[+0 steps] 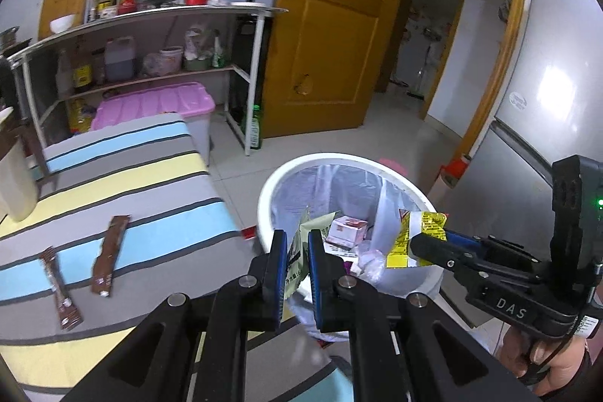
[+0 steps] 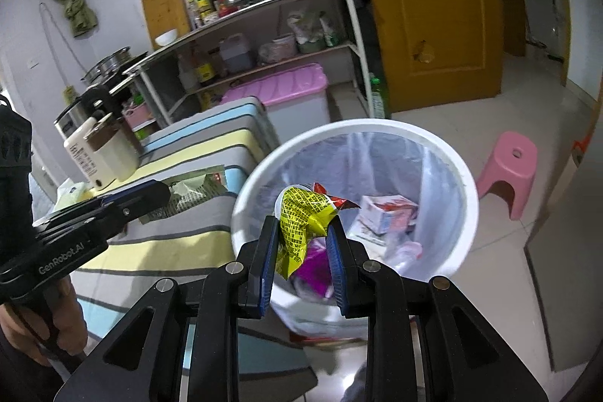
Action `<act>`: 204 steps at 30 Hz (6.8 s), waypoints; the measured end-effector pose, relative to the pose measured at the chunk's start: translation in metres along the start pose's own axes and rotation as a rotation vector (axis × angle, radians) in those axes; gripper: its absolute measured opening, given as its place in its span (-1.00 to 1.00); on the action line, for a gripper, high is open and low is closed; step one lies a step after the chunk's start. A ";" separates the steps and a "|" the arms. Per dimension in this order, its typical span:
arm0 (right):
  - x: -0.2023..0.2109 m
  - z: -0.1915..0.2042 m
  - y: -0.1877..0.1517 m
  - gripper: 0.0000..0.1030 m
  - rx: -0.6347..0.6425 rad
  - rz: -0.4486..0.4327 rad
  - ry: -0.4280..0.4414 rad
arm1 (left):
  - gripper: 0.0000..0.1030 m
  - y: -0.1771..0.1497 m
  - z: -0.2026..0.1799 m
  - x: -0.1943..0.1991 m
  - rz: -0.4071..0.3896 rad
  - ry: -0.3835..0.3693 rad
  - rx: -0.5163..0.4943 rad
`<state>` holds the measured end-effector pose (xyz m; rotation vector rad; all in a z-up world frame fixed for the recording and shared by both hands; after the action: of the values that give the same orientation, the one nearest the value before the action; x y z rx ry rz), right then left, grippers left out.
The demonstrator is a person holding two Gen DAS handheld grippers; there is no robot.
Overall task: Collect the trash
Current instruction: 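Open the right tool over the bin while the left tool releases the pale green wrapper, then move both tools back to the table toward the two brown chocolate wrappers, then grasp one brown chocolate wrapper with the left tool while the right tool grasps the other, then lift both chocolate wrappers and carry them over the bin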
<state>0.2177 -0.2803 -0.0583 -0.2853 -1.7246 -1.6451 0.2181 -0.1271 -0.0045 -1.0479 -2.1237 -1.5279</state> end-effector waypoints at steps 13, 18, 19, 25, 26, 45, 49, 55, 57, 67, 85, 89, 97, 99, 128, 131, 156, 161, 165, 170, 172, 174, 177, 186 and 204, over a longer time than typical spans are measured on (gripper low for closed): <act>-0.023 -0.025 -0.010 -0.44 -0.044 0.072 -0.024 | -0.77 -0.007 -0.016 -0.046 0.069 -0.018 -0.018; -0.026 -0.030 -0.016 -0.41 -0.059 0.078 -0.026 | -0.75 -0.007 -0.017 -0.054 0.080 -0.026 -0.013; -0.025 -0.031 -0.016 -0.36 -0.062 0.077 -0.026 | -0.74 -0.007 -0.017 -0.054 0.082 -0.027 -0.010; -0.018 -0.033 -0.016 -0.29 -0.075 0.057 -0.029 | -0.69 -0.006 -0.014 -0.050 0.075 -0.036 0.004; -0.016 -0.031 -0.016 -0.29 -0.074 0.053 -0.028 | -0.69 -0.006 -0.013 -0.049 0.072 -0.036 0.006; 0.003 0.001 -0.009 -0.29 -0.032 0.011 0.015 | -0.65 -0.003 0.013 -0.017 0.026 -0.034 0.051; 0.004 0.000 -0.010 -0.29 -0.036 0.009 0.012 | -0.65 -0.001 0.014 -0.022 0.031 -0.031 0.054; 0.004 0.000 -0.012 -0.29 -0.041 0.005 0.027 | -0.58 -0.007 0.020 -0.009 0.028 -0.037 0.029; 0.003 -0.001 -0.013 -0.29 -0.042 0.006 0.033 | -0.38 -0.013 0.022 -0.009 0.048 -0.037 0.004; 0.001 -0.001 -0.013 -0.29 -0.047 0.007 0.040 | -0.36 -0.049 0.024 -0.037 0.166 0.016 -0.083; 0.000 -0.012 -0.017 -0.29 -0.064 0.010 0.026 | -0.74 -0.021 -0.005 -0.044 0.115 -0.023 -0.098; 0.002 -0.014 -0.017 -0.29 -0.057 0.008 0.010 | -0.73 -0.017 -0.019 -0.054 0.115 -0.045 -0.101; 0.005 -0.021 -0.020 -0.29 -0.063 0.012 -0.006 | -0.68 -0.014 -0.022 -0.060 0.114 -0.072 -0.069; 0.005 -0.022 -0.020 -0.29 -0.063 0.012 -0.007 | -0.68 -0.015 -0.019 -0.056 0.108 -0.071 -0.059; -0.027 0.087 0.003 -0.21 0.109 0.022 0.152 | -0.45 -0.019 0.140 0.041 -0.034 0.187 0.225; -0.034 0.098 0.007 -0.21 0.118 0.032 0.167 | -0.39 -0.017 0.163 0.044 -0.047 0.230 0.273; -0.063 0.128 0.022 -0.21 0.166 0.080 0.186 | -0.64 -0.009 0.233 0.025 -0.052 0.367 0.403; -0.074 0.148 0.029 -0.21 0.192 0.092 0.204 | -0.65 -0.015 0.235 0.040 -0.073 0.366 0.396; -0.092 0.170 0.036 -0.21 0.213 0.120 0.230 | -0.65 -0.019 0.238 0.052 -0.086 0.363 0.401; -0.118 0.192 0.043 -0.21 0.213 0.154 0.256 | -0.65 -0.022 0.246 0.065 -0.099 0.360 0.420; -0.133 0.198 0.046 -0.21 0.195 0.174 0.252 | -0.65 -0.023 0.250 0.069 -0.105 0.356 0.429; -0.142 0.203 0.050 -0.21 0.184 0.179 0.247 | -0.65 -0.024 0.254 0.073 -0.110 0.350 0.439; -0.156 0.211 0.056 -0.21 0.178 0.186 0.229 | -0.65 -0.025 0.260 0.078 -0.119 0.346 0.447; -0.177 0.223 0.060 -0.34 0.240 0.195 0.143 | -0.65 -0.027 0.268 0.079 -0.116 0.338 0.468; -0.124 0.198 0.034 -0.58 0.236 0.154 0.200 | -0.65 -0.037 0.230 0.081 -0.096 0.299 0.430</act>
<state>0.2587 -0.0502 -0.0940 -0.1319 -1.6800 -1.2996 0.1719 0.1078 -0.0650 -0.5408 -2.1708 -1.1053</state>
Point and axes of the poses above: each gripper's, at about its wrist camera, not at the fingertips, and x roughly against the way its jaws point, z to its left, y to its top, the point moved 4 cm from there along -x, roughly the way its jaws point, and after that the axes turned 15 degrees about x, right-handed, at the moved point
